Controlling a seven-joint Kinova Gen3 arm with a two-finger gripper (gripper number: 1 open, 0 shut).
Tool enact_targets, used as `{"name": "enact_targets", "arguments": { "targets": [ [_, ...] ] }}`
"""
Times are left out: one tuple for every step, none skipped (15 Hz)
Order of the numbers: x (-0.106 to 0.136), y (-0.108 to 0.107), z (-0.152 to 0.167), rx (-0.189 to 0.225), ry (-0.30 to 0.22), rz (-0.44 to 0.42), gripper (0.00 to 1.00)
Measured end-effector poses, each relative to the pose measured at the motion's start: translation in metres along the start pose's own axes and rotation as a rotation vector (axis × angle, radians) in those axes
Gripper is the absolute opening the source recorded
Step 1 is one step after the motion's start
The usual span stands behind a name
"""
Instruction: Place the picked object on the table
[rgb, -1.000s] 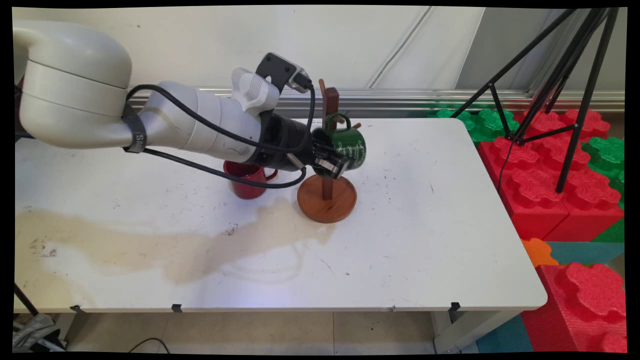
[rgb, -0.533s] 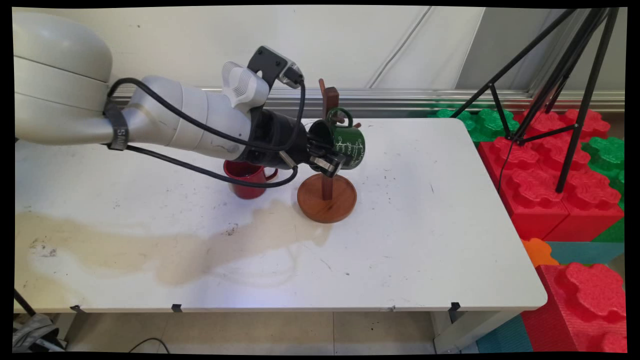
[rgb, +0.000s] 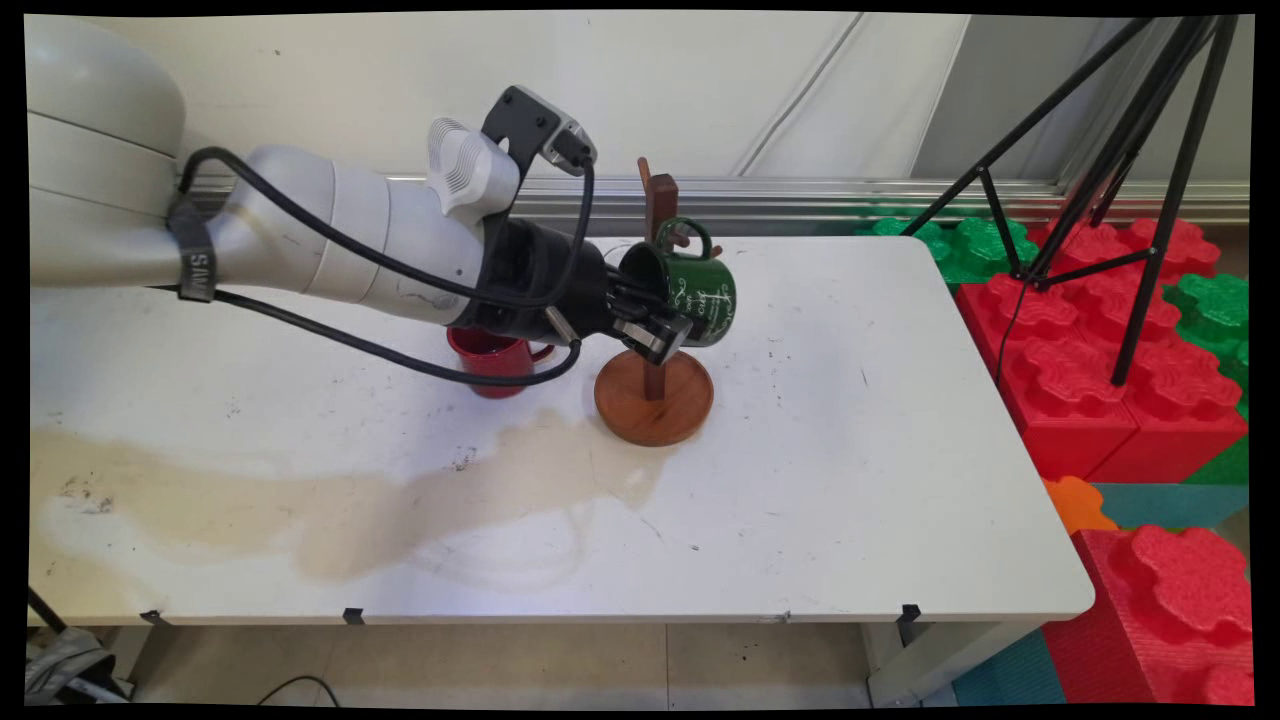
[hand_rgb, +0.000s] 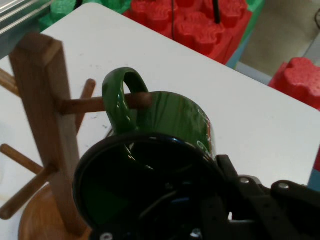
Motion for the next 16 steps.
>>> {"name": "enact_targets", "arguments": {
  "targets": [
    [0.0,0.002,-0.002,-0.009,0.0,0.001,0.0],
    [0.0,0.004,-0.004,-0.017,0.0,0.003,0.0],
    [-0.001,0.007,-0.006,-0.027,-0.001,0.004,0.0],
    [-0.001,0.009,-0.008,-0.037,-0.003,0.007,0.0],
    [-0.002,0.012,-0.009,-0.048,-0.005,0.009,0.0],
    [-0.002,0.015,-0.012,-0.062,-0.008,0.013,0.0],
    [-0.003,0.018,-0.013,-0.076,-0.012,0.016,0.0],
    [-0.005,0.022,-0.016,-0.093,-0.019,0.021,0.0],
    [-0.006,0.025,-0.018,-0.107,-0.029,0.028,0.0],
    [-0.008,0.027,-0.021,-0.114,-0.04,0.037,0.0],
    [-0.009,0.028,-0.023,-0.117,-0.049,0.043,0.0],
    [-0.011,0.029,-0.025,-0.116,-0.064,0.056,0.0],
    [-0.012,0.029,-0.027,-0.113,-0.075,0.064,0.0],
    [-0.014,0.029,-0.031,-0.103,-0.096,0.08,0.0],
    [-0.015,0.028,-0.034,-0.092,-0.116,0.094,0.0],
    [-0.016,0.027,-0.038,-0.076,-0.14,0.109,0.0]
  ]
}}
